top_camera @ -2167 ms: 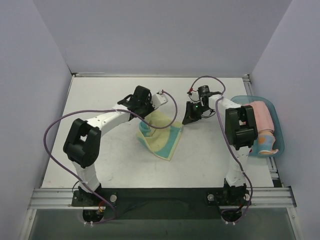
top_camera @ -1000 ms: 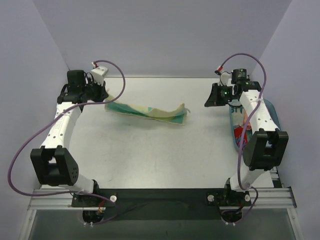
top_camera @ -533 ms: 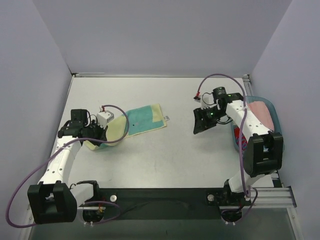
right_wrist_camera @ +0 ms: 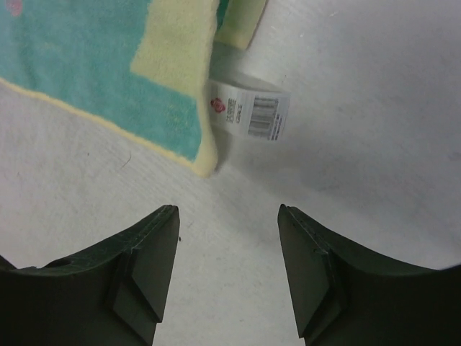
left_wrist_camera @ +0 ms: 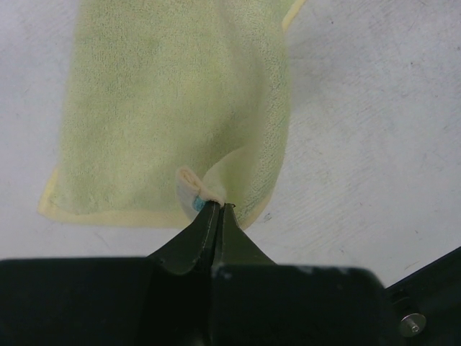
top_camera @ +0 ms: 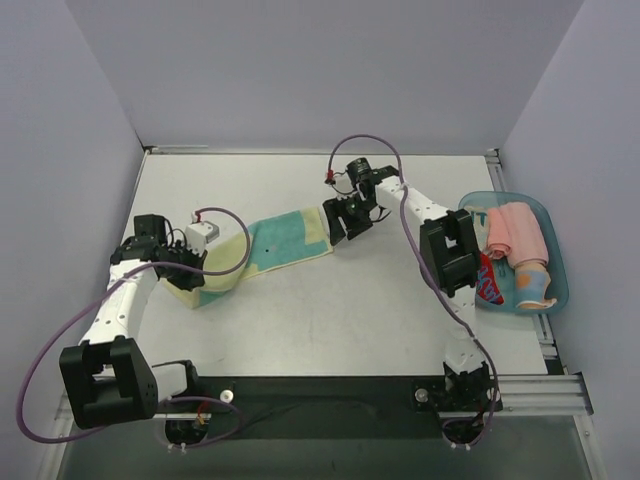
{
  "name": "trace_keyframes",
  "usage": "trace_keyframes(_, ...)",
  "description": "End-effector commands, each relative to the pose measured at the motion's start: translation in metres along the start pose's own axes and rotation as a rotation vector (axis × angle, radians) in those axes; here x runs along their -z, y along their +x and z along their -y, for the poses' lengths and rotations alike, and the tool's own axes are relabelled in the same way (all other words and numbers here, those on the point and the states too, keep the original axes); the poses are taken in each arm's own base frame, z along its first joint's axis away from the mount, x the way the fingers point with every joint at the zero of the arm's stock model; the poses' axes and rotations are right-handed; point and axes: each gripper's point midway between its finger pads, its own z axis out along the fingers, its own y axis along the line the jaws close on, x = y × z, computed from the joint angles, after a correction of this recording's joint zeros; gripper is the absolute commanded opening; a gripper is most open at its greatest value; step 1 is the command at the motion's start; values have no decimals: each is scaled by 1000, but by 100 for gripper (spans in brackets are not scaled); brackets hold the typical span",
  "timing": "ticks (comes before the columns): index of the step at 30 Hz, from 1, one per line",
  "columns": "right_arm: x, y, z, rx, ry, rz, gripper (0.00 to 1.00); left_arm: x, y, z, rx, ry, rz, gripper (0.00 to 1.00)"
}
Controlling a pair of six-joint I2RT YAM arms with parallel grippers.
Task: Roll the towels
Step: Flatten the towel
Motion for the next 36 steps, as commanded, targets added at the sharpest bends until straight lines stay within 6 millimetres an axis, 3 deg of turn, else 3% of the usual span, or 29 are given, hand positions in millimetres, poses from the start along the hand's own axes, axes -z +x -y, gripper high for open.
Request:
trace_keyframes(1, -15, -8, -1, -29, 27, -12, 58, 9, -12, -4, -41, 0, 28, 0)
trace_keyframes(3, -22, -16, -2, -25, 23, 2, 58, 8, -12, -4, -36, 3, 26, 0)
trace_keyframes(9, -49, -11, -16, -52, -48, -40, 54, 10, -20, -8, -8, 9, 39, 0)
trace_keyframes(13, -51, 2, -36, -95, -167, -78, 41, 10, -31, -10, 31, 28, 60, 0)
trace_keyframes(15, -52, 13, -40, -115, -196, -107, 41, 11, -40, -10, 39, 35, 77, 0)
trace_keyframes(18, -48, 20, -42, -113, -207, -116, 16, 10, -44, -11, 59, 49, 82, 0)
trace_keyframes(19, -42, 17, -44, -113, -214, -105, 0, 11, -48, -12, 64, 47, 89, 0)
trace_keyframes(20, -37, 16, -44, -120, -221, -100, 0, 11, -49, -12, 69, 51, 92, 0)
trace_keyframes(24, 7, -2, -34, -158, -266, -1, 0, 18, -66, -12, 82, 65, 137, 0)
trace_keyframes(28, 73, -38, -11, -191, -292, 179, 0, 19, -101, -22, 139, 88, 209, 0)
trace_keyframes(31, 115, -68, 14, -208, -282, 312, 0, 20, -146, -43, 169, 87, 298, 0)
trace_keyframes(33, 136, -87, 28, -221, -268, 388, 0, 34, -191, -63, 146, 59, 396, 0)
trace_keyframes(34, 152, -105, 34, -204, -261, 447, 0, 24, -200, -72, 187, 73, 397, 0)
trace_keyframes(35, 166, -114, 47, -213, -254, 490, 0, 25, -214, -80, 192, 65, 422, 0)
trace_keyframes(36, 175, -122, 51, -222, -258, 519, 0, 45, -248, -91, 153, 41, 502, 0)
